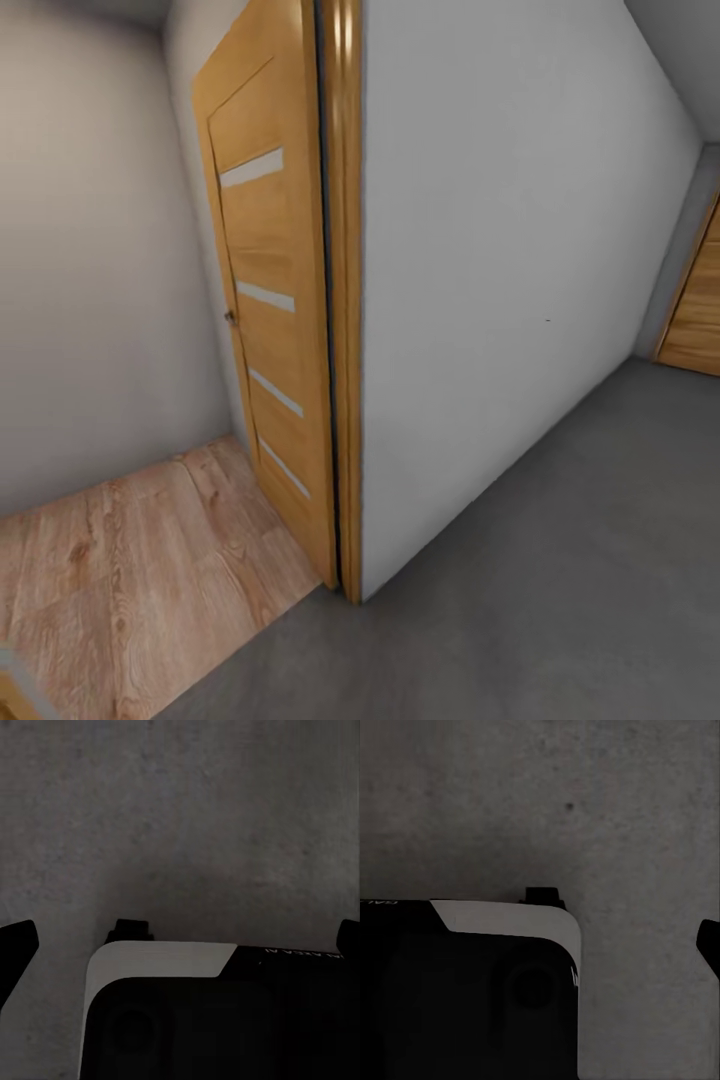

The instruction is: Move the two storage containers from the living room to the garage. In the garage, place one container on the floor and stack the other container on top of it (either order is fine).

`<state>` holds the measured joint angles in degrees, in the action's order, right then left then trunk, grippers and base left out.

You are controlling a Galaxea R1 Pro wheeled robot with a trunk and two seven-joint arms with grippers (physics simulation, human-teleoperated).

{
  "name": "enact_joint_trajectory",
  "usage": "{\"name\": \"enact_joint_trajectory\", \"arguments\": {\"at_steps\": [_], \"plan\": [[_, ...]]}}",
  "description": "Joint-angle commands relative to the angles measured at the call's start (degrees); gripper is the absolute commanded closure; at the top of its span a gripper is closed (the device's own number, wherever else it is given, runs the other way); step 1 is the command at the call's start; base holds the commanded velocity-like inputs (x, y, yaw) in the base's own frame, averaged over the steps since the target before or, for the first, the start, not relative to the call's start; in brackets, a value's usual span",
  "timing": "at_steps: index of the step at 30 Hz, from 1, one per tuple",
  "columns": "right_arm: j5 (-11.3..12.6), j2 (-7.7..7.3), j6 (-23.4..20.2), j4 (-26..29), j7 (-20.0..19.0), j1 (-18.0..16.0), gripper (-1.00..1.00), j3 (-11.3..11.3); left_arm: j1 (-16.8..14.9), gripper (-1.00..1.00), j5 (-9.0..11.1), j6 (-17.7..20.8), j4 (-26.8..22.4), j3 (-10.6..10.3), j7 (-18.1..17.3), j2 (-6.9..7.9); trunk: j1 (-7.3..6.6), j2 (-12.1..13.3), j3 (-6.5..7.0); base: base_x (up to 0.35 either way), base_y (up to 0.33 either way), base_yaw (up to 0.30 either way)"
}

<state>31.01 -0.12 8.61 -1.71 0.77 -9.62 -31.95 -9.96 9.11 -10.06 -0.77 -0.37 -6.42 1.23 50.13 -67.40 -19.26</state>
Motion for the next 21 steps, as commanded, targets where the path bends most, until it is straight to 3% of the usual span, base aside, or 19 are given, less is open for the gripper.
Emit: {"name": "enact_joint_trajectory", "arguments": {"at_steps": [1,21], "plan": [[0.42,0.03,0.27,-0.14,0.02,-0.05,-1.0,-0.48,-0.06,-1.0,0.56,-0.14,0.1,-0.06,-0.35,0.01,0.03,-0.03,-0.07,0.321,0.0,0.269],[0.37,0.11,0.27,-0.14,0.02,-0.05,-1.0,-0.48,-0.06,-1.0,0.54,-0.18,0.08,-0.06,-0.35,0.0,0.03,-0.03,-0.07,0.318,0.0,0.269]]}}
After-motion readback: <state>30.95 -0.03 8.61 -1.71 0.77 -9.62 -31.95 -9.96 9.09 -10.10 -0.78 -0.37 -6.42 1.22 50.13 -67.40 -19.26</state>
